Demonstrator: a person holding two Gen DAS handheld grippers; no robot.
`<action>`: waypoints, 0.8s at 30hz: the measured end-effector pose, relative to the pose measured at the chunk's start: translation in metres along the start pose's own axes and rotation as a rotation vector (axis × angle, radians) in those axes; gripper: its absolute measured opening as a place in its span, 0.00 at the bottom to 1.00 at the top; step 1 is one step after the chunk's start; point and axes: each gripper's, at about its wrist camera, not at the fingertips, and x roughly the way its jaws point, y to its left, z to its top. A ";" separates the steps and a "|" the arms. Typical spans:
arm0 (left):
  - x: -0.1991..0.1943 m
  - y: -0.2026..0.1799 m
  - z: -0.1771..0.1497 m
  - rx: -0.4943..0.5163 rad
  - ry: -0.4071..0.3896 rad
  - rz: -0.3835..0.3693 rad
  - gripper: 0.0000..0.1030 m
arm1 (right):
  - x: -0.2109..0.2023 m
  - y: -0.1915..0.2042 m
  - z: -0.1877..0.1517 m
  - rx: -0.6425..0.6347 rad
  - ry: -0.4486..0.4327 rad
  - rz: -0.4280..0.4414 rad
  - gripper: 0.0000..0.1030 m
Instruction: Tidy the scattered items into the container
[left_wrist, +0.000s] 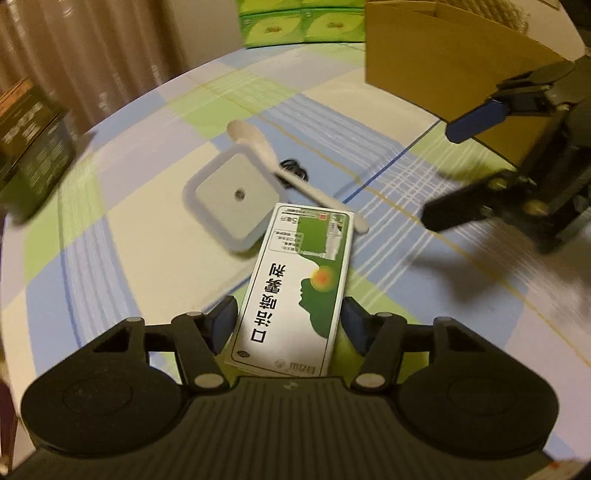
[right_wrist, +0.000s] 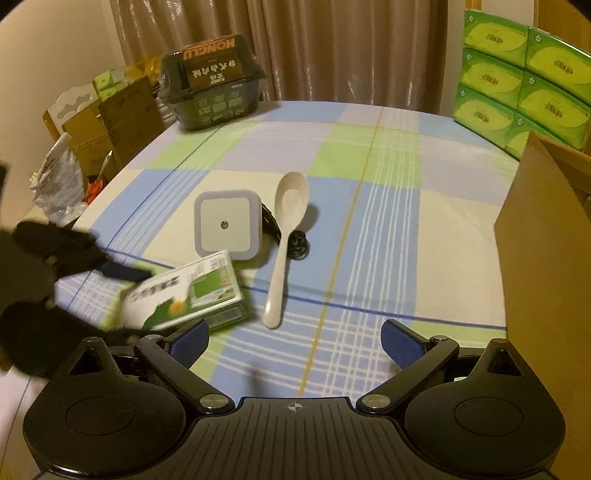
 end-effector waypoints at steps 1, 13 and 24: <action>-0.004 0.000 -0.004 -0.028 0.006 0.011 0.53 | 0.003 0.002 0.002 -0.001 -0.001 -0.002 0.95; -0.011 0.013 -0.038 -0.475 -0.061 0.212 0.59 | 0.051 0.008 0.027 -0.018 -0.038 -0.037 0.50; -0.009 0.016 -0.044 -0.458 -0.136 0.192 0.58 | 0.084 0.016 0.027 -0.103 -0.032 -0.053 0.24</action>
